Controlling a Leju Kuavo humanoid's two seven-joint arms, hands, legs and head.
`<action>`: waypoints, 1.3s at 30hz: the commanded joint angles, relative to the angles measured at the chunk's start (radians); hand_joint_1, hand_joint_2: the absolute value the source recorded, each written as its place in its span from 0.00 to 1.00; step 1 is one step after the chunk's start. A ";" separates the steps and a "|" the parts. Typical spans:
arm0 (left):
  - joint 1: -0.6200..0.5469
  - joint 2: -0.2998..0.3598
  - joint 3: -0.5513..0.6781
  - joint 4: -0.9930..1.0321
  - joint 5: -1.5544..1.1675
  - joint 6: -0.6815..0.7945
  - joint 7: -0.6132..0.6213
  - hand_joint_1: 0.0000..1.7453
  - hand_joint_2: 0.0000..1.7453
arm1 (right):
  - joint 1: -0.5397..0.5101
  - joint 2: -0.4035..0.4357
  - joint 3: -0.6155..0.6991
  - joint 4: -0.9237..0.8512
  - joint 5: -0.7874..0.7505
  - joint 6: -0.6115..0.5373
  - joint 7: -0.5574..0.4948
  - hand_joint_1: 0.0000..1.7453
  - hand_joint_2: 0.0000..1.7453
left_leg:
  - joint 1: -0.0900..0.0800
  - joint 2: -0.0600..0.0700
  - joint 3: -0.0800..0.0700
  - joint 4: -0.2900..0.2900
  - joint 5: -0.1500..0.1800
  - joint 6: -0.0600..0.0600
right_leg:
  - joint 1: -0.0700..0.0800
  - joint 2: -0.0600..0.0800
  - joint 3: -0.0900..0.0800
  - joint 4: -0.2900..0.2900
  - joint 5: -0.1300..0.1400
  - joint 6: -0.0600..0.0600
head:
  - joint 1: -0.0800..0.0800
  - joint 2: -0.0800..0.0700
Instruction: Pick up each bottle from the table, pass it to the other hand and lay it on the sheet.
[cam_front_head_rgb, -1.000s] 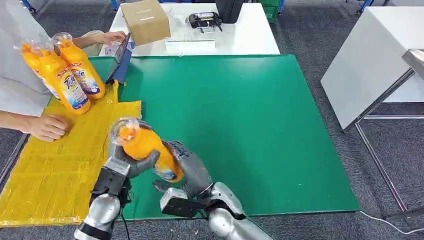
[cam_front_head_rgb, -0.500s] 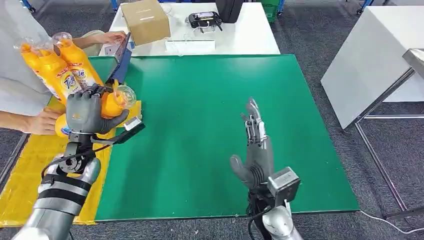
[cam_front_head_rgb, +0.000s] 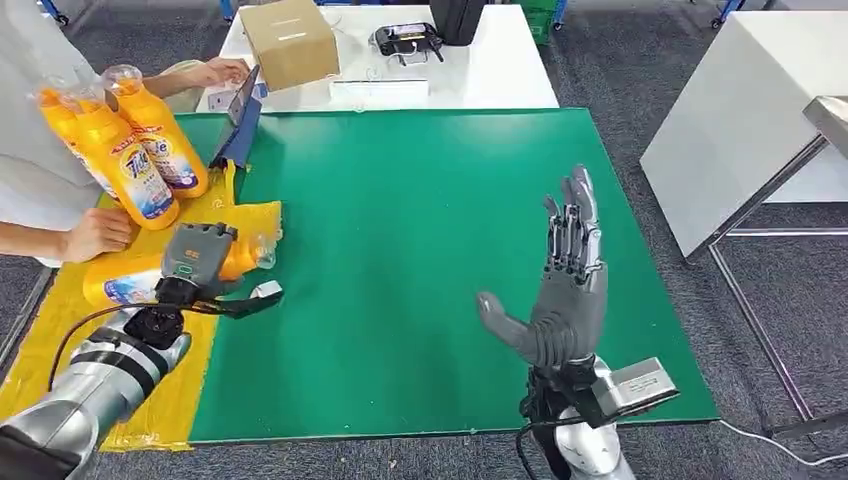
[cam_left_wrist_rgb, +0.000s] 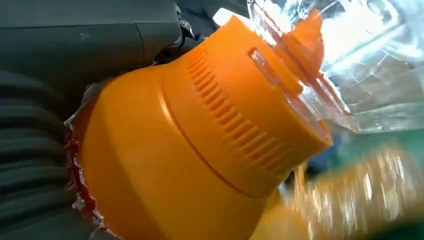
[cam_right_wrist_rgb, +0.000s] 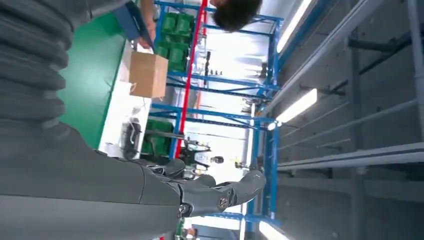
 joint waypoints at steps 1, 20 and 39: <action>0.012 -0.078 0.173 0.241 0.122 -0.063 -0.056 1.00 1.00 | -0.064 -0.035 0.012 0.059 0.035 -0.023 0.019 0.00 1.00 | 0.001 0.000 0.005 -0.001 -0.001 -0.001 | 0.001 0.005 0.005 -0.001 -0.001 -0.002 | 0.000 0.000; 0.195 -0.149 0.580 -0.226 0.214 0.160 -0.314 0.00 1.00 | 0.016 -0.042 -0.022 0.064 0.077 -0.046 0.033 0.00 1.00 | 0.003 -0.003 0.006 0.001 -0.002 -0.003 | 0.002 0.004 0.007 0.000 -0.003 -0.003 | 0.000 0.000; 0.818 -0.221 0.446 -1.229 1.148 -0.282 -0.655 0.00 1.00 | 0.270 -0.033 -0.159 -0.021 0.195 -0.063 0.040 0.00 1.00 | 0.000 -0.003 0.006 -0.001 -0.004 -0.002 | 0.000 0.004 0.006 -0.003 -0.004 -0.002 | 0.000 0.000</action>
